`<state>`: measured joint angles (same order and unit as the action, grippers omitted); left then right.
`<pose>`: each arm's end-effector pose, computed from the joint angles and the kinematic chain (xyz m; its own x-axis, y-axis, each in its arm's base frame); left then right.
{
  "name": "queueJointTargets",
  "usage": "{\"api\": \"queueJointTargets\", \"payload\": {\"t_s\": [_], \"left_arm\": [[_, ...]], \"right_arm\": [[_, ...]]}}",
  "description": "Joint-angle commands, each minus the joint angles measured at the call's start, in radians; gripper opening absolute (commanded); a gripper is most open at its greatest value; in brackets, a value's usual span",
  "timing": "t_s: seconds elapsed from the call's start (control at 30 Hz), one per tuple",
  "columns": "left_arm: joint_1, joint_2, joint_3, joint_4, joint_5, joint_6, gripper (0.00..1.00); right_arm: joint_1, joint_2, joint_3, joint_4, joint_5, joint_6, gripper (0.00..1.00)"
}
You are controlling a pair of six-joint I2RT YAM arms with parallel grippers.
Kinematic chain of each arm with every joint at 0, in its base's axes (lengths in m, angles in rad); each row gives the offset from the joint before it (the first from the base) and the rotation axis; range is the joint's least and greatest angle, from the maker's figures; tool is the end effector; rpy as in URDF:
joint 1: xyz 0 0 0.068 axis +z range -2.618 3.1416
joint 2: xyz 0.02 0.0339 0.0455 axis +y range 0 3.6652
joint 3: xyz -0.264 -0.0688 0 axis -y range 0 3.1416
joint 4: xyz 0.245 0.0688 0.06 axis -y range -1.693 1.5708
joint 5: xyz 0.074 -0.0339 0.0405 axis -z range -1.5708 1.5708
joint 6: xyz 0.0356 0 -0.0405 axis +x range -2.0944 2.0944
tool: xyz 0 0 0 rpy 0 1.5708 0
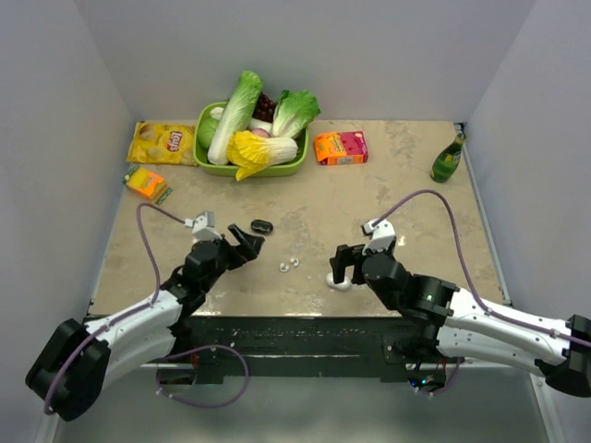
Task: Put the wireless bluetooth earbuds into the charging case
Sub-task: Place the charging case at the center of the board, then pick up the charging case at the center of the board.
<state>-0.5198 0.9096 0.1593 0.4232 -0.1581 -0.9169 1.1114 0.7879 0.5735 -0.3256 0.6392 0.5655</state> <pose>0.1602 -0.0852 0.1636 -0.4562 -0.6420 -0.6162 -0.0017 0.6931 -0.7209 0.0962 0.1465 0.2544 -0.4564 0.0473 -0.8885 -0.2937 0.9346 0.2006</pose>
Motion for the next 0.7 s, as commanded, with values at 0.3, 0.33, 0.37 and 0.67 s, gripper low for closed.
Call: {"api": "queueJointTargets", "payload": {"t_s": [0.3,0.33,0.37,0.67], "left_arm": [[-0.362,0.414,0.302,0.062,0.059,-0.037,1.00],[-0.390,0.420,0.222,0.165,0.080,-0.042,1.00],[-0.414,0.429,0.235,0.161,0.046,-0.025,1.00],[-0.641,0.679,0.658,-0.288,-0.185,0.168,1.00]], "right_arm": [[-0.007,-0.177,-0.023,-0.075,0.152,0.108,0.98],[-0.007,-0.182,-0.024,-0.079,0.171,0.109,0.98],[-0.005,-0.196,-0.023,-0.085,0.171,0.109,0.98],[-0.005,-0.254,0.014,-0.157,0.154,0.145,0.98]]}}
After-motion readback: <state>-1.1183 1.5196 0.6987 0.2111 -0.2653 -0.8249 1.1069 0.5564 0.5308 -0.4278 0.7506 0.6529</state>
